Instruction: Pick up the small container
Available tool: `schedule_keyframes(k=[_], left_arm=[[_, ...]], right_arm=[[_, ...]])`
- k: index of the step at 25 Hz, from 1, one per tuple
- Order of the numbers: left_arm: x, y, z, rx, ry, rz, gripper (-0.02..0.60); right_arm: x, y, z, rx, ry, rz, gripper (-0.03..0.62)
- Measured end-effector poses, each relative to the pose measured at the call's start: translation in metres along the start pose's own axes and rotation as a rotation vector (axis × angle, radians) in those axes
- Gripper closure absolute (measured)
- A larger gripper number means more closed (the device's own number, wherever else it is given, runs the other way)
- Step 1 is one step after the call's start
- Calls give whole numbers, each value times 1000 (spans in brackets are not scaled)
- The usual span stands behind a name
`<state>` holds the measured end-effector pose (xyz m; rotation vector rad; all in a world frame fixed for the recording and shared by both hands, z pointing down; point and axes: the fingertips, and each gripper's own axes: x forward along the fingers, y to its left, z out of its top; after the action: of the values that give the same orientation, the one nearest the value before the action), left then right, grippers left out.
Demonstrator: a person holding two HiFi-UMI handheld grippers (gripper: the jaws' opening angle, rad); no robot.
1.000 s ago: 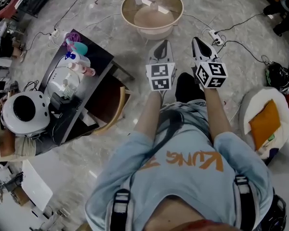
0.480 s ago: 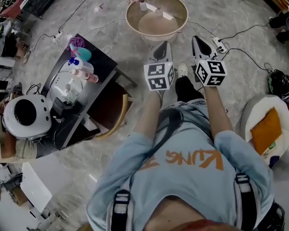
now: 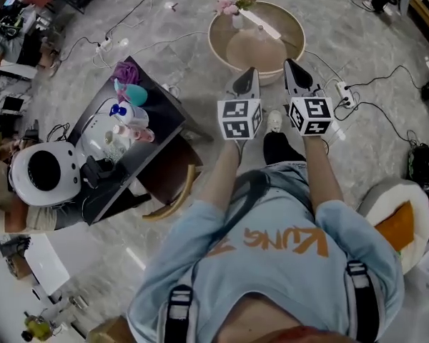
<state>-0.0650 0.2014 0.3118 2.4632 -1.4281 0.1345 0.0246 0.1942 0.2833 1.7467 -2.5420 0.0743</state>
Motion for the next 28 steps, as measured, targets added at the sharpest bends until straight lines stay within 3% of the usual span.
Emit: schedule_keyframes(k=[4,7,11,15,22,28], left_arm=[[63,19,1,-31,16,25,558],[113,40,3,-69,12,102,558],[190,65,1,-92,54,130,558],[244,82,-6,-90,123,140,558],[289,101,-15,-48,194,135,558],[314,126,-66,-31,277,81,558]], right_arm=[[62,-27,-9,-29,37,53,582],[104,-69,-21,-15,83,63,582],[162,-142,-44,54,136,9,582],[210,-179,-65,87,196,4,582],[263,-178,-102,129,265,77,582],[282,-167,-152,145,322,80,582]])
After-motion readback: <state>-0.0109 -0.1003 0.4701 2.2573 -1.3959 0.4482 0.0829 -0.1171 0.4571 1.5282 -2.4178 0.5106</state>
